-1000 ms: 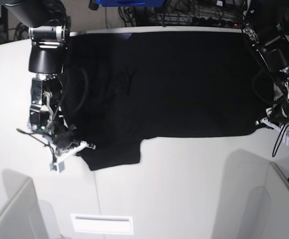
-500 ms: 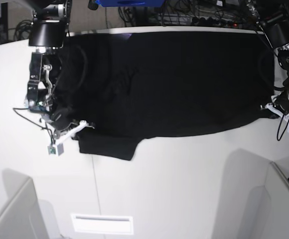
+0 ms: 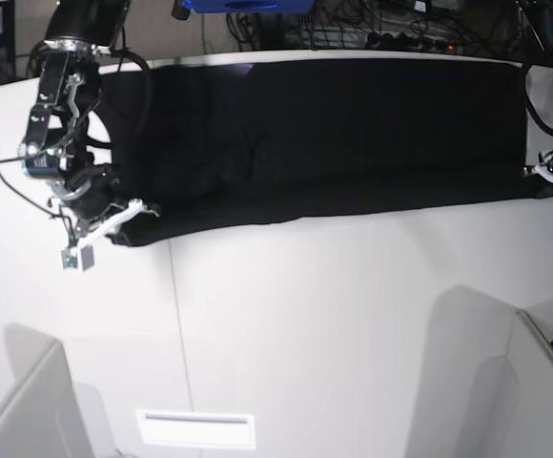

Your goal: Fold the T-shirt properly

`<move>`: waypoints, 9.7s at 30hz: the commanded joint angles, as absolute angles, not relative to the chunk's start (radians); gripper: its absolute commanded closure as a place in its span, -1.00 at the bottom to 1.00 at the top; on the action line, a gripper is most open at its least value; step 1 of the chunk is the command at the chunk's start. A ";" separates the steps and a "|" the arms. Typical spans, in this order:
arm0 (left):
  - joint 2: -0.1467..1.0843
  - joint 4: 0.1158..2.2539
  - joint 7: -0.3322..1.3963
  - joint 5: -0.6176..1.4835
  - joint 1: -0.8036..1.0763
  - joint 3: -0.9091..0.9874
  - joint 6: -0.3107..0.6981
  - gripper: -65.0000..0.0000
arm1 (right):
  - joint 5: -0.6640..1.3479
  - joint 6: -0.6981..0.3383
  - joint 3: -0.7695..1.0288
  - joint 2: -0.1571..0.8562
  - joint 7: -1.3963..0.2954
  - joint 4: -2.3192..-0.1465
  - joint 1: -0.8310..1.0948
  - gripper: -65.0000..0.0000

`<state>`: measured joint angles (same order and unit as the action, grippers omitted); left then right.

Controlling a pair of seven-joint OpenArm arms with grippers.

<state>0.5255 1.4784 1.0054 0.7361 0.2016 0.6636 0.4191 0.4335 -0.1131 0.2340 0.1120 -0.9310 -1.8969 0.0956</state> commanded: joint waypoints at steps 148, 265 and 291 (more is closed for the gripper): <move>0.286 1.379 0.984 0.581 0.166 0.990 0.698 -0.67 | 0.743 -0.278 0.403 0.068 -0.871 -1.983 0.292 1.00; -0.058 1.906 0.990 0.320 0.302 0.328 0.595 0.80 | 0.746 -0.275 0.308 0.027 -0.895 -1.983 0.298 1.00; 0.051 1.956 0.989 0.320 0.343 0.667 0.602 1.00 | 0.746 -0.274 0.582 0.030 -1.012 -1.971 0.311 -0.23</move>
